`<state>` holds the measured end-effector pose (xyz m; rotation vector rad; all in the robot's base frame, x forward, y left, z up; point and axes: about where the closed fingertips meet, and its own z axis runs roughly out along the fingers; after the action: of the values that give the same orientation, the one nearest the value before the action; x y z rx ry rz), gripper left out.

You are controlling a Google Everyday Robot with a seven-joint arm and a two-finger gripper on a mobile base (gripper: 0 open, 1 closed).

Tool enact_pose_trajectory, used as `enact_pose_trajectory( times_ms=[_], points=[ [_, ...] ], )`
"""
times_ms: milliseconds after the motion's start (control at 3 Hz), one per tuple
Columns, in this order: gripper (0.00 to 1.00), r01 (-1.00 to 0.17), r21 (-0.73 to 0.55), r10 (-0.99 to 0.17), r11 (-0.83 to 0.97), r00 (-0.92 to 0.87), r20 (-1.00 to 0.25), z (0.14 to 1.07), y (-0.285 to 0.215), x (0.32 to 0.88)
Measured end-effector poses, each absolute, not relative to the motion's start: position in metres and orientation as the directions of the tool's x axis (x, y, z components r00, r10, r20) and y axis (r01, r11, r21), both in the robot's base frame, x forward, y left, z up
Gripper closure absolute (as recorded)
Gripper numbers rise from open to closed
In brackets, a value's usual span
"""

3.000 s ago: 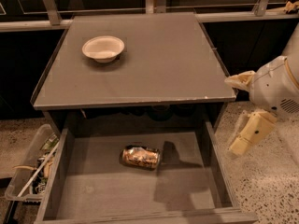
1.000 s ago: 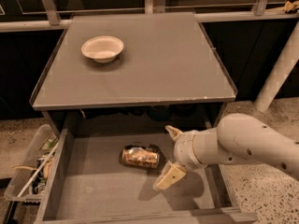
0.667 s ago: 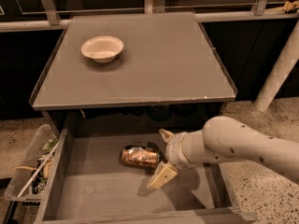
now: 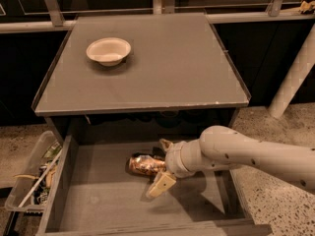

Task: Pick orange can from top drawer and place on counter

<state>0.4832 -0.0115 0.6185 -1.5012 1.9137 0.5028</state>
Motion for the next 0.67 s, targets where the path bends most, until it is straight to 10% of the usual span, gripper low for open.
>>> enact_pose_trajectory(
  times_ms=[667],
  points=[
    [0.41, -0.958, -0.089, -0.710, 0.272, -0.138, -0.691, 0.6175, -0.0112, 0.4832]
  ],
)
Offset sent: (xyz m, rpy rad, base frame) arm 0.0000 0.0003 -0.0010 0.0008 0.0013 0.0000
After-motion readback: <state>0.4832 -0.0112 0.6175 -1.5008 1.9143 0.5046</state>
